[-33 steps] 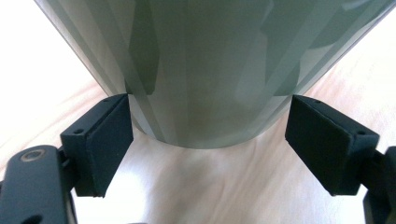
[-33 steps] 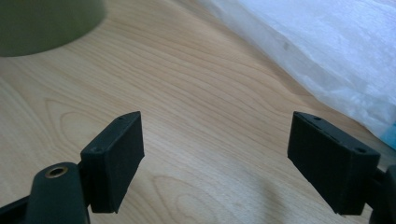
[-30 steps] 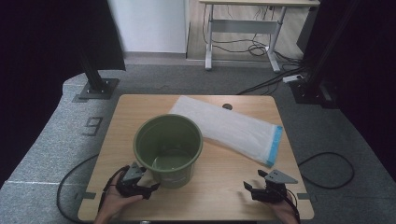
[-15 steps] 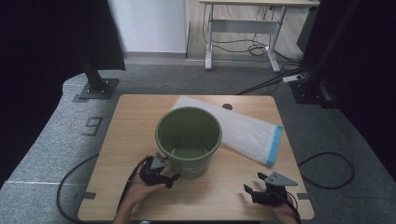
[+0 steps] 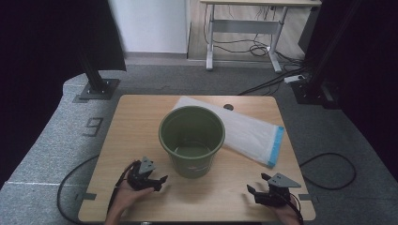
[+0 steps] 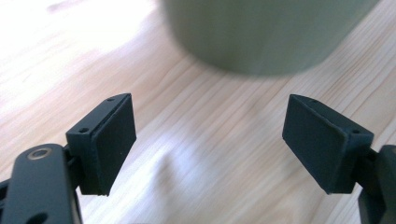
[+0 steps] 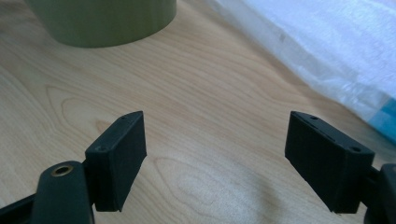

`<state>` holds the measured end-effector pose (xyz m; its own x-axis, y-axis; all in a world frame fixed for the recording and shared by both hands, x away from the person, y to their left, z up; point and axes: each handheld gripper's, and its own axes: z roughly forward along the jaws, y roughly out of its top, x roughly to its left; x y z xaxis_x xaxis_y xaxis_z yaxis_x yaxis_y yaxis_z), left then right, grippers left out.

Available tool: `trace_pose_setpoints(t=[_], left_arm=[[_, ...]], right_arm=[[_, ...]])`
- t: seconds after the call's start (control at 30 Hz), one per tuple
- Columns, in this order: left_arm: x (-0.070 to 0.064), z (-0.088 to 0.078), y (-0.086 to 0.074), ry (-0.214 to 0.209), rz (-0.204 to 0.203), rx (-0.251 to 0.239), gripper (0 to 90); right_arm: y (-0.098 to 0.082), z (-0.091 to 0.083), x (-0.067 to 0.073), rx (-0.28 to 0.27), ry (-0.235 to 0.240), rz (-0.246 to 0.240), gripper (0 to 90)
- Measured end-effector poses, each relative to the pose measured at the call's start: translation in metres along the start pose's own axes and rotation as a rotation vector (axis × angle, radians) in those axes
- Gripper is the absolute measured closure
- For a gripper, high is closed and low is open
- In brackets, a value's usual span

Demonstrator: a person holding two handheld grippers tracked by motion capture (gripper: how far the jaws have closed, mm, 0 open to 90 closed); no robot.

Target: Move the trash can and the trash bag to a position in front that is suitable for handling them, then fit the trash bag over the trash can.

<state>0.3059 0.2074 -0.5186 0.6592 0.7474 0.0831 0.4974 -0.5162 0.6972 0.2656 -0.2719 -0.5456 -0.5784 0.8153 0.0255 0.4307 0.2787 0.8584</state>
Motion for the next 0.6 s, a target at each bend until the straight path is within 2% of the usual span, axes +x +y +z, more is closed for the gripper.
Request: trace_pose_setpoints(t=[0.07,0.13,0.17,0.2,0.23,0.3,0.33,0.37,0.47,0.5,0.57,0.6], left_arm=[[0.007,-0.005,-0.009,0.029,-0.012,0.014,16.6],[0.014,-0.007,-0.014,0.030,-0.033,0.014,16.5],[0.014,-0.007,-0.014,0.030,-0.033,0.014,16.5],[0.020,-0.008,-0.017,0.037,-0.062,0.014,16.6],[0.022,-0.008,-0.018,0.039,-0.073,0.013,16.6],[0.024,-0.007,-0.019,0.038,-0.080,0.013,16.0],[0.026,-0.006,-0.020,0.037,-0.084,0.017,16.0],[0.027,-0.003,-0.022,0.038,-0.087,0.031,15.9],[0.029,0.002,-0.023,0.054,-0.080,0.057,15.7],[0.029,0.002,-0.023,0.054,-0.080,0.057,15.7],[0.028,0.004,-0.024,0.052,-0.077,0.072,14.9],[0.028,0.007,-0.025,0.050,-0.069,0.083,14.8]], right_arm=[[0.003,-0.001,0.001,-0.009,-0.025,0.001,19.8],[0.008,0.001,0.000,-0.003,-0.069,0.011,18.2],[0.008,0.001,0.000,-0.003,-0.069,0.011,18.2],[0.014,0.007,-0.003,0.017,-0.114,0.021,15.2],[0.018,0.012,-0.005,0.030,-0.135,0.027,14.2],[0.022,0.017,-0.008,0.038,-0.151,0.034,14.0],[0.026,0.025,-0.011,0.048,-0.158,0.042,14.2],[0.035,0.041,-0.015,0.079,-0.152,0.042,14.3],[0.045,0.068,-0.017,0.126,-0.181,0.004,15.7],[0.045,0.068,-0.017,0.126,-0.181,0.004,15.7],[0.054,0.089,-0.017,0.155,-0.215,-0.016,18.0],[0.057,0.093,-0.017,0.158,-0.219,-0.013,18.6]])
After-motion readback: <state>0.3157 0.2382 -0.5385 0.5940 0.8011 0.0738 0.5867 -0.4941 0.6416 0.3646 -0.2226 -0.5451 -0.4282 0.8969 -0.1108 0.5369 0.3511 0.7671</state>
